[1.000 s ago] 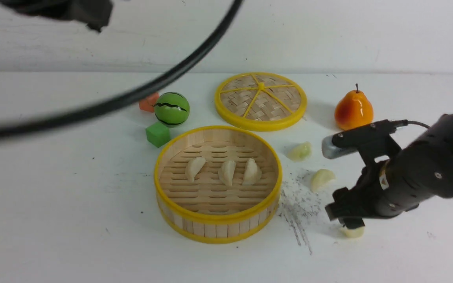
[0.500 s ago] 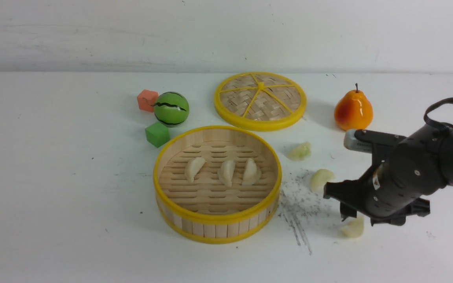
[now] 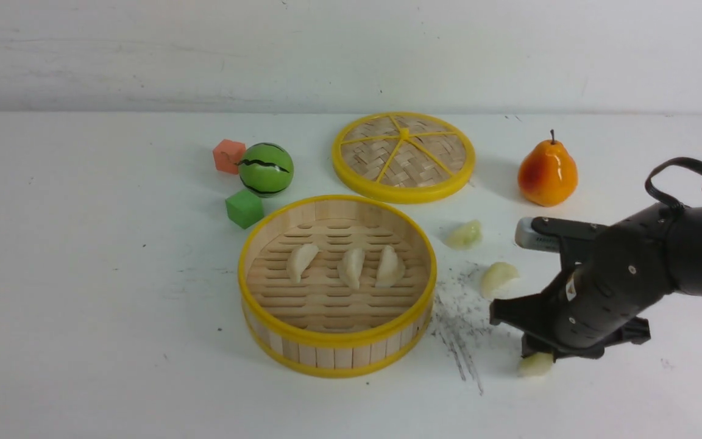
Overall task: Put the dumplings into the steamer on the white table.
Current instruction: 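Reach for and grasp a dumpling lying on the table beside the steamer, then place the dumpling in the bamboo steamer basket with the right gripper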
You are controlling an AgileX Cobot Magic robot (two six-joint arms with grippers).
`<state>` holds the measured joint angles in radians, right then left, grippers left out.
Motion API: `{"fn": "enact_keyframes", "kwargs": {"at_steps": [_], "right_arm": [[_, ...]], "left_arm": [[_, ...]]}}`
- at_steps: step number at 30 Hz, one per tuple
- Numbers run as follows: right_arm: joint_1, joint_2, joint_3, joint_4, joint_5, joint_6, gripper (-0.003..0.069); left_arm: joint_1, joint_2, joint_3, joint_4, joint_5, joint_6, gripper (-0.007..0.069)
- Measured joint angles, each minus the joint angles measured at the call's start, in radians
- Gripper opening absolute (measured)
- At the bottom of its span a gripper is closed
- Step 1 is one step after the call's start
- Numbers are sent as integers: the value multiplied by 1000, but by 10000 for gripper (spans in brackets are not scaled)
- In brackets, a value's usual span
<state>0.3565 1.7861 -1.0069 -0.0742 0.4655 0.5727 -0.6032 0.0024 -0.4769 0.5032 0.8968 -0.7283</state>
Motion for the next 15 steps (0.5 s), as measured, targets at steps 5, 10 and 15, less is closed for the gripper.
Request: {"fn": "enact_keyframes", "kwargs": {"at_steps": [5,10,15], "right_arm": [[0,-4,-1,8,4,-72,231],[1,-81,-15,31,88,-153,218],[62,-170,-117,155,118,-265,206]], "left_arm": [[0,0,61,32,-64,4,-14],[0,4,102,56,-145,5,-14],[0,10,113,64,-167,4,-14]]}}
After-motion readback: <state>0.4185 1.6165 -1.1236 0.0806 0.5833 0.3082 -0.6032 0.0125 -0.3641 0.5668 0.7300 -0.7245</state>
